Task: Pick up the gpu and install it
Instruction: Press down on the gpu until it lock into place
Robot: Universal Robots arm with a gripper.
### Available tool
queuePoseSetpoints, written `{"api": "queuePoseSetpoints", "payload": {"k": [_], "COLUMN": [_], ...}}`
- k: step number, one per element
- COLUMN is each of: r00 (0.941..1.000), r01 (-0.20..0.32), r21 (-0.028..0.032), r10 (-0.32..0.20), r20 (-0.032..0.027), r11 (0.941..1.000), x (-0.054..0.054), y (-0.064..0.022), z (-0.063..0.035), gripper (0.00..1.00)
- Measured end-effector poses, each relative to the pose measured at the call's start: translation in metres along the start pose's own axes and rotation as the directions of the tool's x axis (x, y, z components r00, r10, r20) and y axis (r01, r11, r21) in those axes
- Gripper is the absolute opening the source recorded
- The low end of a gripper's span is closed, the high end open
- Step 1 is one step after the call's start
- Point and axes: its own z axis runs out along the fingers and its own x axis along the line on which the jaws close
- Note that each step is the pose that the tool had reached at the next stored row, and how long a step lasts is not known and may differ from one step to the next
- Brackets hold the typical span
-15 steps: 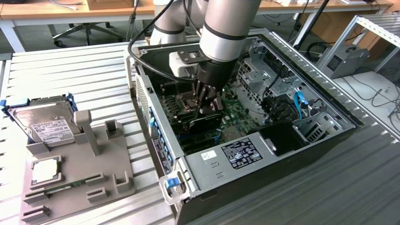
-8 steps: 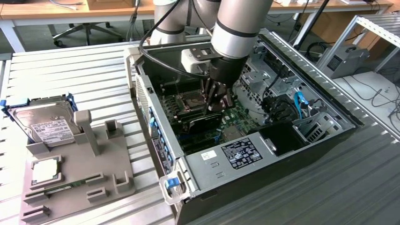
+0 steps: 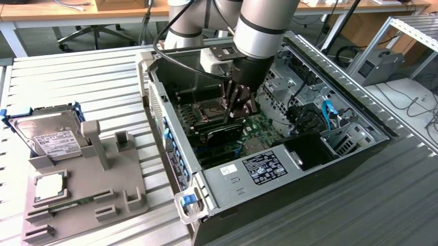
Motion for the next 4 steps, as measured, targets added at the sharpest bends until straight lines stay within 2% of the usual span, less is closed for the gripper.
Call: {"api": "queuePoseSetpoints", "payload": {"k": [4], "r00": [1.0], "r01": [0.0], "r21": [-0.0001], "r10": [0.0], "r20": [-0.0003], "r11": [1.0], "x": [0.0], "y": [0.0], "z": [-0.0001], "gripper": [0.11]}}
